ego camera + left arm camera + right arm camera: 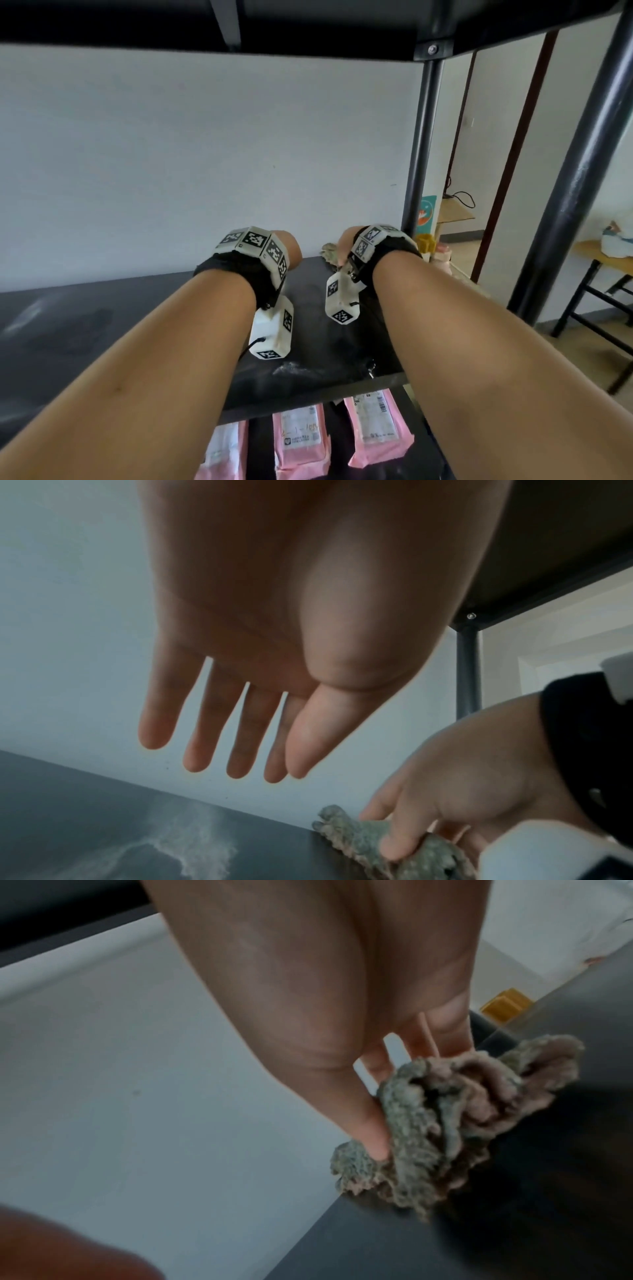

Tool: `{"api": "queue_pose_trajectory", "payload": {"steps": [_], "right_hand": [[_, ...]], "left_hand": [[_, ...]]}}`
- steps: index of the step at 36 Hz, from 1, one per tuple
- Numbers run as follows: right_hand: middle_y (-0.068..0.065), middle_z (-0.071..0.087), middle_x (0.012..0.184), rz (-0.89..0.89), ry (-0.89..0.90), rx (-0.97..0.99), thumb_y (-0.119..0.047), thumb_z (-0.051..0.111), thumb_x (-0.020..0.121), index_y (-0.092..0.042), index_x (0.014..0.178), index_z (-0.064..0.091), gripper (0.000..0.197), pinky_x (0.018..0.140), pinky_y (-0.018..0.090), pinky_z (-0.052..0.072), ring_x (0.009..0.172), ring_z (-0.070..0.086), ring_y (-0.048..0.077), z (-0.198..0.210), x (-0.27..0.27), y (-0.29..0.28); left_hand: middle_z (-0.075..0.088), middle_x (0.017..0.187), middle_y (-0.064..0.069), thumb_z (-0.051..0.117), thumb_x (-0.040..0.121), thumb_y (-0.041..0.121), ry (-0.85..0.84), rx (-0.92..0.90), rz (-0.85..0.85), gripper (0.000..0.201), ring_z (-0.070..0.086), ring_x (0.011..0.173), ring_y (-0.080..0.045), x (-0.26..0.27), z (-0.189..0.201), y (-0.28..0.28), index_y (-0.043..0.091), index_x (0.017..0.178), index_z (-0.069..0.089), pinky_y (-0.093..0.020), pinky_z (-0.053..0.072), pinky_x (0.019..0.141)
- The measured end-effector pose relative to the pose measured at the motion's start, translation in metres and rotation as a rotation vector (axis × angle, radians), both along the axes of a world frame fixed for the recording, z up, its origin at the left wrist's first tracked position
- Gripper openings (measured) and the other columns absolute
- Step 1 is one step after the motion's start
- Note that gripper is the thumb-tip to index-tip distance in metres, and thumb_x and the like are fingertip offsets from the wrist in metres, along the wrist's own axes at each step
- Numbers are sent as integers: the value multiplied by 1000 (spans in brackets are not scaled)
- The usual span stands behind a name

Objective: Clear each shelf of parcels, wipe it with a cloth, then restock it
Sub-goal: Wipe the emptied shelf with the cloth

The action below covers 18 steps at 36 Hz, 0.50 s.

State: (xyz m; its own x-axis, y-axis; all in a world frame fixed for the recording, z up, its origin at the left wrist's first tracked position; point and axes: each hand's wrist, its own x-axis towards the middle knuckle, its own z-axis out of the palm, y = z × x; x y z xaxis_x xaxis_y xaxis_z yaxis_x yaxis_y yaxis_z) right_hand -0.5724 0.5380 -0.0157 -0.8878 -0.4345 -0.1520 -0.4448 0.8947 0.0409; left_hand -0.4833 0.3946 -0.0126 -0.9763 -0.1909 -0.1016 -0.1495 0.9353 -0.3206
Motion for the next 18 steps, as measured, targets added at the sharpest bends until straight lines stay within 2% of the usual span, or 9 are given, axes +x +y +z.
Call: {"api": "queue_pose_trajectory", "payload": {"steps": [3,6,8,10,11,13,16,17,18], "right_hand": [[1,62,115,46,-46,-5,-39,68,82,-17,123,63,47,89,32,44,109,60,26,-8,2,-19],[-1,64,123,71,-67,-6,-46,70,66,-27,124,63,62,89,32,47,104,61,23,-25,-20,-38],[-2,64,125,66,-44,-13,-46,68,60,-28,124,63,66,94,36,49,107,61,22,-11,16,-36],[3,61,125,29,-97,-57,-33,68,76,-18,126,62,53,97,39,49,110,60,25,-4,43,-32],[5,62,124,35,-119,-80,-25,67,83,-15,127,62,45,95,36,50,109,61,23,-5,51,-30],[1,63,126,82,-108,-41,-24,66,84,-21,128,62,44,87,22,52,100,64,11,-7,58,-28],[1,57,133,171,-150,78,-23,59,89,-22,137,54,48,100,37,47,114,58,23,-2,77,-24],[0,60,129,159,-182,109,-24,59,89,-24,134,57,45,99,38,46,111,59,24,3,87,-21],[-5,67,117,152,-192,105,-23,59,87,-30,123,65,38,96,37,47,101,62,22,8,94,-17]], "left_hand": [[48,140,-6,49,97,20,3,44,51,39,47,127,-22,2,-6,-18,9,135,51,-27,37,98],[50,139,-4,56,93,25,-2,92,55,40,49,124,-20,8,-6,-27,14,131,55,-26,38,88],[53,135,-3,58,91,27,27,113,74,43,51,122,-20,18,0,-25,13,131,56,-27,39,87],[55,129,-7,52,95,21,42,183,109,37,52,121,-23,27,4,-21,5,128,56,-29,41,88],[56,126,-8,50,96,19,20,188,119,35,53,119,-24,37,6,-16,4,127,57,-29,41,88],[60,114,-1,58,91,26,-1,169,90,33,57,104,-20,43,3,-18,11,120,62,-28,41,79],[56,90,7,65,81,34,6,150,95,23,52,80,-12,19,-15,-41,19,99,66,-26,41,73],[58,89,7,64,80,35,-19,128,79,28,53,79,-12,10,-19,-45,19,102,67,-26,43,74],[61,94,6,63,79,35,-8,97,51,32,55,80,-13,21,-14,-37,20,107,67,-26,45,75]]}}
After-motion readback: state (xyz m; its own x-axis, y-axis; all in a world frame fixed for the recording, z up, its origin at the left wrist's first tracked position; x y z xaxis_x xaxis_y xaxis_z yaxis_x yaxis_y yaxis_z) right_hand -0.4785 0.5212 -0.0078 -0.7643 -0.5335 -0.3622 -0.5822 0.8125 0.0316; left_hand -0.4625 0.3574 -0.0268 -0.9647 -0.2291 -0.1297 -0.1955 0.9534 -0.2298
